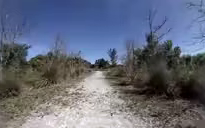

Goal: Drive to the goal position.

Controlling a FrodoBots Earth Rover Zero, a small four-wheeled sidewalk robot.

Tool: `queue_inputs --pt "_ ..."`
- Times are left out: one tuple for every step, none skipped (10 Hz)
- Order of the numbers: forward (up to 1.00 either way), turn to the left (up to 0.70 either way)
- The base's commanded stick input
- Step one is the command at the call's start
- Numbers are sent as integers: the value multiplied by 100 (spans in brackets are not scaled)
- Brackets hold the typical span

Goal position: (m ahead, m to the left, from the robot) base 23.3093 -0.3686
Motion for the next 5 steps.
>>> queue_inputs --pt "70 0" --pt "70 0" --pt "70 0" --pt "70 0" --pt "70 0"
